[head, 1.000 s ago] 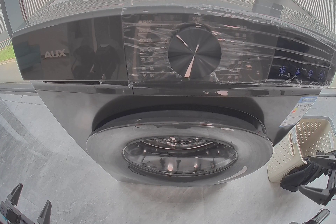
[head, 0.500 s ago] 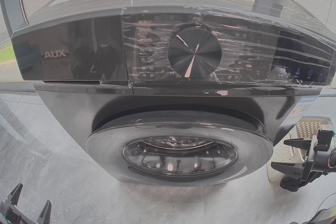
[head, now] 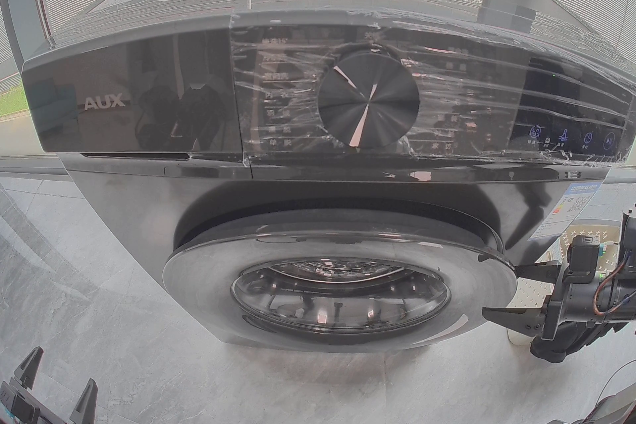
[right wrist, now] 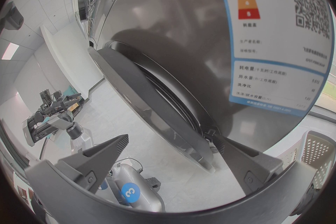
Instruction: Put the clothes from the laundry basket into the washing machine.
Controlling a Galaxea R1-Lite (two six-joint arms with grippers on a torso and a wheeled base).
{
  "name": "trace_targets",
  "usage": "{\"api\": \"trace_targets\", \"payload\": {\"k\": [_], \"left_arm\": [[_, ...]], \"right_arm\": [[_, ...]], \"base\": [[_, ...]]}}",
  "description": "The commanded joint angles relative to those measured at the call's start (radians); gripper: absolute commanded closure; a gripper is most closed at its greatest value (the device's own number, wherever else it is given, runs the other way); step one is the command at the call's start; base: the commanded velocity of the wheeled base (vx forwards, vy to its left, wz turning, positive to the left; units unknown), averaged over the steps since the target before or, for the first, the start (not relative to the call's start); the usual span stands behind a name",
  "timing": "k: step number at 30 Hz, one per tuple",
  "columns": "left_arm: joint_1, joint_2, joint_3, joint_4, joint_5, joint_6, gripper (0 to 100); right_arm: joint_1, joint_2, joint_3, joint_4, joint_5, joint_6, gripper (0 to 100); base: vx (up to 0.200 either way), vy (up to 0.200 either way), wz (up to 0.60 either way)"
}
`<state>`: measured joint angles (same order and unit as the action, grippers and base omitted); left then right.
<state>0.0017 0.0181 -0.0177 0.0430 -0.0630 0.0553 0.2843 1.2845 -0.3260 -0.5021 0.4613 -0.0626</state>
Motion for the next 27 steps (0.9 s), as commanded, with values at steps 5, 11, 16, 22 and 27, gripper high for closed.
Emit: {"api": "trace_targets", "payload": {"k": [5,11,16,22,27], "left_arm": [[0.000,-0.018,0.018,0.000,0.000,-0.002,0],[0.000,-0.018,0.018,0.000,-0.001,-0.008,0],[0.000,-0.018,0.018,0.000,-0.001,-0.006,0],[0.000,-0.018,0.018,0.000,-0.001,-0.006,0],[0.000,-0.018,0.018,0.000,-0.001,-0.006,0]], "right_arm": [[0.053,0.019,0.013,0.001,-0.001,0.013,0],[0.050,-0.028,0.056,0.002,-0.003,0.010,0],[0.049,-0.050,0.048,0.002,-0.010,0.012,0],[0.049,0.016,-0.008,-0.001,-0.044,0.026,0],[0.052,0.088,-0.044,-0.036,-0.064,0.030,0]], "base": [[0.000,0.000,0.00],[-0.133,0.000,0.00],[-0.200,0.000,0.00],[-0.033,0.000,0.00],[0.000,0.000,0.00]]}}
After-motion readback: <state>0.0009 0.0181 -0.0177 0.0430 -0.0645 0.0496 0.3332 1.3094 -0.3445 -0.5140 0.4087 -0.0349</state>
